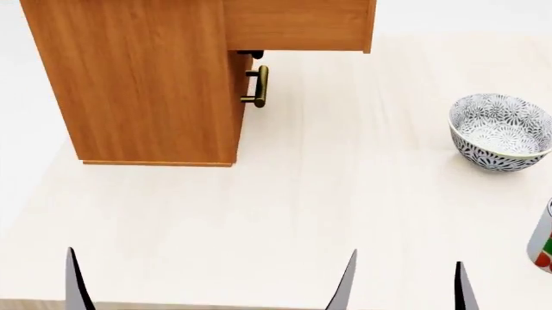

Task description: Put the bowl on top of the cabinet.

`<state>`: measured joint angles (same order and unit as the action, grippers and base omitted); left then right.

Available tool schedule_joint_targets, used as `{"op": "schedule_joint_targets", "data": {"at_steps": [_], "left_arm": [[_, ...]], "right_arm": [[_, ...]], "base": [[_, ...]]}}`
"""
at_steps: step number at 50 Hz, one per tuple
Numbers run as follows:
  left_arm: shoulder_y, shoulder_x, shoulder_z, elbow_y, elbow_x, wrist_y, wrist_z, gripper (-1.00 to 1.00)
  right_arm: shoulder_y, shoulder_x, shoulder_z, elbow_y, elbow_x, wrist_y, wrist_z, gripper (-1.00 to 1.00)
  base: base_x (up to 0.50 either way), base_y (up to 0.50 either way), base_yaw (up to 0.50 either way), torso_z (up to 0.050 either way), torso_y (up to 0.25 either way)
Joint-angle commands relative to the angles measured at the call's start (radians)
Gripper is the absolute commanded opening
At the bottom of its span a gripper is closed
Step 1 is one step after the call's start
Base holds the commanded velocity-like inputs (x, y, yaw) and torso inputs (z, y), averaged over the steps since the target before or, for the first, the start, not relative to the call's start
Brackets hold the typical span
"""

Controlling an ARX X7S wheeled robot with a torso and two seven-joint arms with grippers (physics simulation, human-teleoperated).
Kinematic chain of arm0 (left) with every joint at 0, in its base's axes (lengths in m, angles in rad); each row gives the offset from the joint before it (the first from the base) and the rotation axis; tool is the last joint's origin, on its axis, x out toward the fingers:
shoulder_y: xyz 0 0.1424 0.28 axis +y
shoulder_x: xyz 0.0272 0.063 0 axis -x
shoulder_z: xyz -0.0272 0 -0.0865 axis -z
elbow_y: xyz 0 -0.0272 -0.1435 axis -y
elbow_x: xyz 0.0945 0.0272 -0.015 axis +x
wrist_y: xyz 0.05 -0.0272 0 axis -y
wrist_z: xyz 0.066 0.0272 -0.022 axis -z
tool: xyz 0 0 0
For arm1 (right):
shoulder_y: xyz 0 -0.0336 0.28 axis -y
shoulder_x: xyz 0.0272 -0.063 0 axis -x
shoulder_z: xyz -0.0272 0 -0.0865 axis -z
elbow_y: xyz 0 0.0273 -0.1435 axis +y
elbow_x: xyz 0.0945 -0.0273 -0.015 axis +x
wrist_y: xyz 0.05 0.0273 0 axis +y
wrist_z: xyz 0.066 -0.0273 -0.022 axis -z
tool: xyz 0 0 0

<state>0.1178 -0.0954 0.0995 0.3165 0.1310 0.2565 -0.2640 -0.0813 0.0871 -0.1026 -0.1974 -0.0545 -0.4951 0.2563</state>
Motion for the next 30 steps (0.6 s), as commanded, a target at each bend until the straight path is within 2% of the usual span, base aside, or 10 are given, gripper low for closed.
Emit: {"op": "schedule_joint_targets", "data": {"at_steps": [1,15,30], "left_arm": [[0.003,0.059,-0.052,0.012,0.044,0.006,0.048,1.00],[-0.001,0.027,-0.021,0.018,0.028,-0.011,0.009,1.00],[-0.001,0.002,0.001,0.017,0.022,-0.016,-0.017,1.00]], "right_arm": [[-0.010,-0.055,0.050,-0.010,-0.016,-0.069,-0.066,1.00],[-0.007,-0.019,0.022,-0.012,-0.023,-0.080,-0.017,1.00],[-0.011,0.009,-0.005,-0.014,-0.018,-0.108,0.004,1.00]], "base": [[0.00,0.00,0.00,0.000,0.000],[0.00,0.00,0.00,0.000,0.000],[0.49,0.00,0.00,0.000,0.000]]}}
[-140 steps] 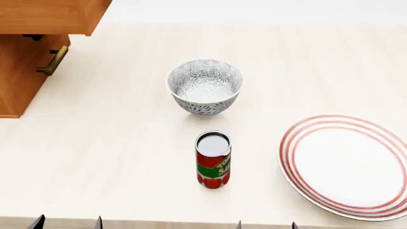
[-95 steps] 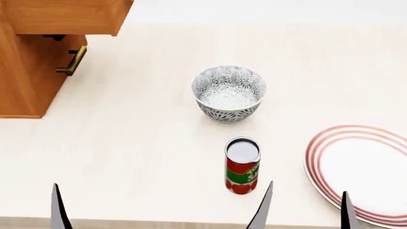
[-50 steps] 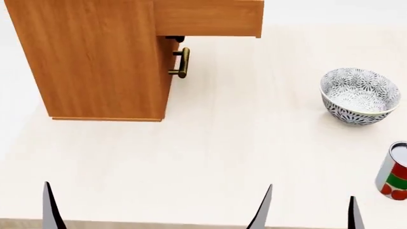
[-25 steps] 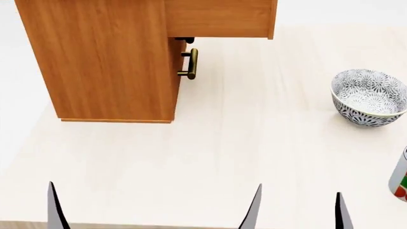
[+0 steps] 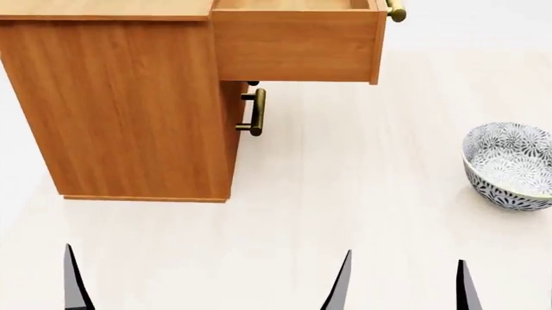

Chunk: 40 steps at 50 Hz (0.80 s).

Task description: Put the bowl on top of the cabinet.

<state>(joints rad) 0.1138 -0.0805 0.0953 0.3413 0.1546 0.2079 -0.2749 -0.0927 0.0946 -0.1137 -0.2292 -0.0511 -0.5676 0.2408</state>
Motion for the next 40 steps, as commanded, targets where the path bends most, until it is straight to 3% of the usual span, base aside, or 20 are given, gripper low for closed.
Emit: {"op": "schedule_joint_targets", "data": {"at_steps": [1,25,35,40], "left_arm": [[0.004,-0.015,0.007,-0.008,-0.001,0.032,-0.008,1.00],[-0.001,-0.045,0.035,-0.014,-0.011,0.028,-0.044,1.00],[-0.002,-0.055,0.044,-0.011,-0.015,0.022,-0.056,1.00],[-0.005,-0.059,0.049,-0.013,-0.017,0.020,-0.061,1.00]], "right_arm": [[0.000,0.003,0.004,0.016,-0.020,-0.032,0.020,1.00],[0.010,0.029,-0.020,0.026,-0.008,-0.018,0.057,1.00],[0.024,0.025,-0.008,0.035,-0.024,0.040,0.092,1.00],[0.040,0.029,0.002,0.025,-0.048,0.161,0.099,1.00]], "base": [[0.50,0.00,0.00,0.000,0.000],[0.50,0.13,0.00,0.000,0.000],[0.01,0.00,0.00,0.000,0.000],[0.00,0.00,0.00,0.000,0.000]]}}
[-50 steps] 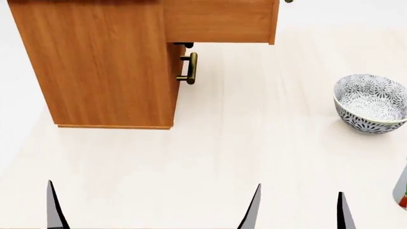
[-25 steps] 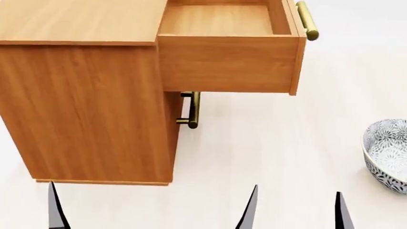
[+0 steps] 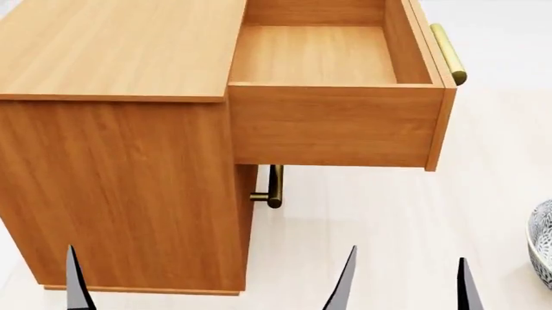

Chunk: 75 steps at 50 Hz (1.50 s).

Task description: Put the bowl on top of the cabinet.

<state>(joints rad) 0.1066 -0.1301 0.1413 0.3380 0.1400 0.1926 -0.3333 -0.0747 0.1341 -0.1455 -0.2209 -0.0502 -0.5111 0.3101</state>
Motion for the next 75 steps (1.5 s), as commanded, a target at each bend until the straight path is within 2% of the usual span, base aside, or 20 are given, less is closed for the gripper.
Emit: {"op": "schedule_joint_targets", "data": {"at_steps": [1,9,16,17,19,24,37,44,58,65,75], "left_arm": [[0.002,-0.010,0.004,-0.007,-0.003,0.032,-0.004,1.00],[0.001,-0.018,0.008,-0.003,-0.009,0.027,-0.011,1.00],[0.002,-0.024,0.014,-0.002,-0.011,0.024,-0.017,1.00],[0.002,-0.025,0.015,-0.005,-0.011,0.027,-0.018,1.00],[0.002,-0.027,0.018,-0.006,-0.010,0.028,-0.020,1.00],[0.001,-0.030,0.023,-0.005,-0.011,0.022,-0.024,1.00],[-0.002,-0.039,0.034,-0.010,-0.014,0.017,-0.032,1.00],[-0.004,-0.043,0.040,-0.010,-0.019,0.007,-0.035,1.00],[-0.004,-0.052,0.048,-0.013,-0.027,0.003,-0.045,1.00],[-0.004,-0.056,0.052,-0.011,-0.030,-0.001,-0.049,1.00],[-0.004,-0.061,0.060,-0.013,-0.036,-0.007,-0.054,1.00]], "right_arm": [[0.028,-0.010,0.038,0.018,-0.058,0.134,0.034,1.00],[0.062,0.018,0.051,0.013,-0.130,0.299,0.031,1.00],[0.087,0.082,0.035,0.005,-0.230,0.566,-0.065,1.00],[0.104,0.095,0.032,0.019,-0.278,0.644,-0.075,1.00],[0.114,0.114,0.044,0.026,-0.232,0.681,-0.134,1.00],[0.196,0.171,0.074,0.104,-0.309,0.745,-0.102,1.00],[0.365,0.245,0.124,0.264,-0.364,0.810,-0.053,1.00],[0.445,0.285,0.096,0.339,-0.394,0.802,-0.062,1.00],[0.458,0.285,0.073,0.395,-0.386,0.762,-0.056,1.00],[0.457,0.295,0.042,0.422,-0.331,0.762,-0.173,1.00],[0.479,0.299,0.054,0.494,-0.291,0.784,-0.213,1.00]], "base": [[0.00,0.00,0.00,0.000,0.000],[0.00,0.00,0.00,0.000,0.000],[0.00,0.00,0.00,0.000,0.000],[0.00,0.00,0.00,0.000,0.000],[0.00,0.00,0.00,0.000,0.000],[0.00,0.00,0.00,0.000,0.000],[0.00,0.00,0.00,0.000,0.000],[0.00,0.00,0.00,0.000,0.000],[0.00,0.00,0.00,0.000,0.000],[0.00,0.00,0.00,0.000,0.000],[0.00,0.00,0.00,0.000,0.000]]}}
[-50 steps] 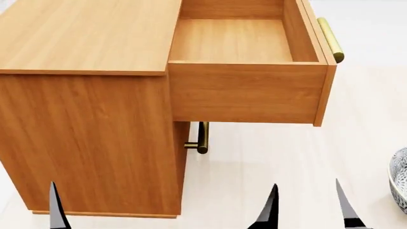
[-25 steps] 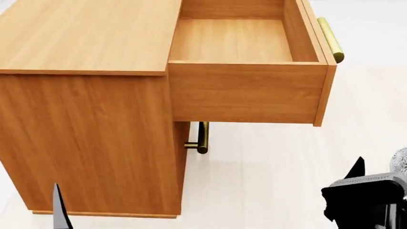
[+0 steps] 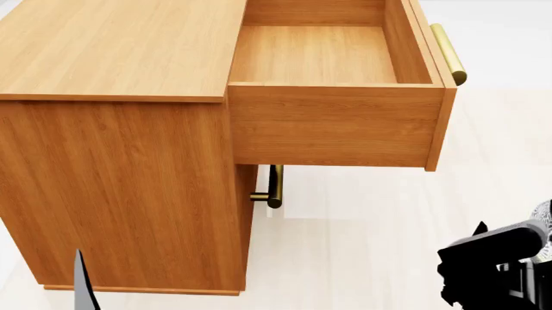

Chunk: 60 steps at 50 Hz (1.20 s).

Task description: Put the bowl on top of the cabinet.

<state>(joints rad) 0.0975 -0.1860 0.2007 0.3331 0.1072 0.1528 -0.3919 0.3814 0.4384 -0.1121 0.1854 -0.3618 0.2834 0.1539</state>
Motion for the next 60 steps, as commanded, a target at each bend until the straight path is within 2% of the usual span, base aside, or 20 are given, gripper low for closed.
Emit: {"op": "schedule_joint_targets", "data": {"at_steps": [1,34,45,60], "left_arm": [[0.006,-0.005,0.001,-0.008,-0.003,0.034,0.004,1.00],[-0.005,-0.021,0.019,-0.017,-0.015,0.023,-0.015,1.00],[-0.004,-0.027,0.024,-0.014,-0.017,0.020,-0.021,1.00],[-0.007,-0.035,0.034,-0.023,-0.021,0.021,-0.027,1.00]], "right_arm": [[0.021,-0.002,0.021,0.090,0.022,-0.011,-0.058,1.00],[0.007,0.005,-0.025,0.214,0.022,-0.072,-0.061,1.00],[-0.033,0.022,0.002,0.230,0.039,-0.071,-0.051,1.00],[0.029,0.024,-0.002,0.349,0.032,-0.103,-0.007,1.00]], "base": [[0.00,0.00,0.00,0.000,0.000],[0.00,0.00,0.00,0.000,0.000],[0.00,0.00,0.00,0.000,0.000],[0.00,0.00,0.00,0.000,0.000]]}}
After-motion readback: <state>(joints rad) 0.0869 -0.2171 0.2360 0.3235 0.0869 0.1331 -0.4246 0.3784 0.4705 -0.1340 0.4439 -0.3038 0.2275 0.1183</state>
